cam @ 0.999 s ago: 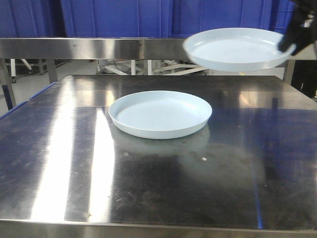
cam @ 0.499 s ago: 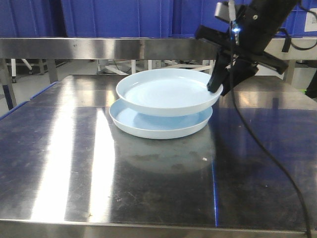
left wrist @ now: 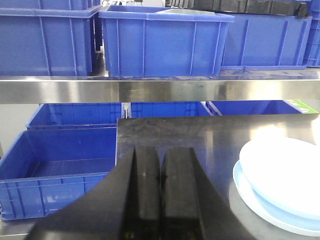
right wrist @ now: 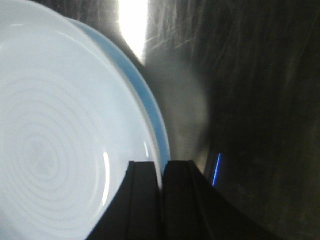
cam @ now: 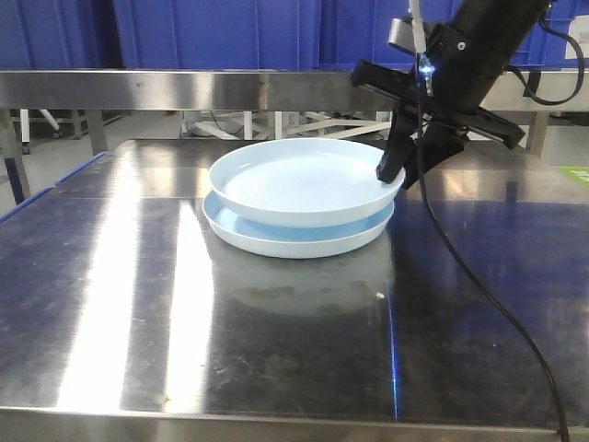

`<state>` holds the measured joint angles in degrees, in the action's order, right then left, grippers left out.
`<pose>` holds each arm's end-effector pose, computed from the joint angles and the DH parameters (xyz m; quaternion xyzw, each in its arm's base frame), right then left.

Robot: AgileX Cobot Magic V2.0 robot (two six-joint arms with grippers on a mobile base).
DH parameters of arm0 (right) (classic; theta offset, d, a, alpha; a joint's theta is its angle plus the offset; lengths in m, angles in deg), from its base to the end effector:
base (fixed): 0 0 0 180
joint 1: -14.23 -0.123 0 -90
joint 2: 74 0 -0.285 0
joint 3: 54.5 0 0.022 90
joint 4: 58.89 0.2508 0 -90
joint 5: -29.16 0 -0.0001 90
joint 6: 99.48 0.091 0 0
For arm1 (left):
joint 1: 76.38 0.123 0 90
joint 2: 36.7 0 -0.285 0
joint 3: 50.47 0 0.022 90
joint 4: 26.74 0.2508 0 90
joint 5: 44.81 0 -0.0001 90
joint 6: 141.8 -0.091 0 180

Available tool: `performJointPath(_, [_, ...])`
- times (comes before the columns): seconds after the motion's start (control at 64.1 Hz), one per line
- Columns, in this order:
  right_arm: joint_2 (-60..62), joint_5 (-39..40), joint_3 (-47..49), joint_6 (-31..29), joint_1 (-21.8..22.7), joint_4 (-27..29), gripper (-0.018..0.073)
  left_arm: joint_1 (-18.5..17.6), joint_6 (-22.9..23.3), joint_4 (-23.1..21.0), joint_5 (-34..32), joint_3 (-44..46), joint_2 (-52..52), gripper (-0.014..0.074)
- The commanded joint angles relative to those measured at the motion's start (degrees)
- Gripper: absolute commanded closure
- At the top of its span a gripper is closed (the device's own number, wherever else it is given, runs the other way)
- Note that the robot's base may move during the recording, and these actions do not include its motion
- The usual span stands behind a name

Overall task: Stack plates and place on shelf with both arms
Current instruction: 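Lower the held plate onto the centered plate and open right gripper, then lower the right gripper onto the stacked plates' rim and close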

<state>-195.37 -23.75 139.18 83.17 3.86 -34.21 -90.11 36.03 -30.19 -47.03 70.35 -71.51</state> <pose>0.4137 0.1065 0.2315 0.0333 0.9674 0.2072 0.1420 0.1056 -0.0256 0.2873 0.0771 0.7138 -0.0901 0.6902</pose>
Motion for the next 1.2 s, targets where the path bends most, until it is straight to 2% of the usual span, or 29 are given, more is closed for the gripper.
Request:
performJointPath(0.0, [2.83,1.73,1.64,0.03,0.00,1.78,0.0369,-0.43,0.62,-0.55,-5.01,2.02,-0.17,0.0514])
performJointPath(0.14, [2.83,2.23,1.64,0.03,0.00,1.78,0.0289,-0.43,0.62,-0.55,-5.01,2.02,-0.17,0.0514])
performJointPath(0.468, [3.34,3.07,1.64,0.03,0.00,1.64,0.0289,-0.43,0.62,-0.55,-5.01,2.02,-0.17,0.0514])
performJointPath(0.624, [3.55,3.00,1.64,0.03,0.00,-1.37,0.0287,-0.43,0.62,-0.55,-5.01,2.02,-0.17,0.0514])
performJointPath(0.843, [3.30,3.17,1.64,0.46,0.00,-1.62,0.0186,-0.43,0.62,-0.55,-5.01,2.02,-0.17,0.0514])
performJointPath(1.186, [2.31,4.16,1.64,0.70,-1.63,-1.70,0.0175,-0.43,0.62,-0.55,-5.01,2.02,-0.17,0.0514])
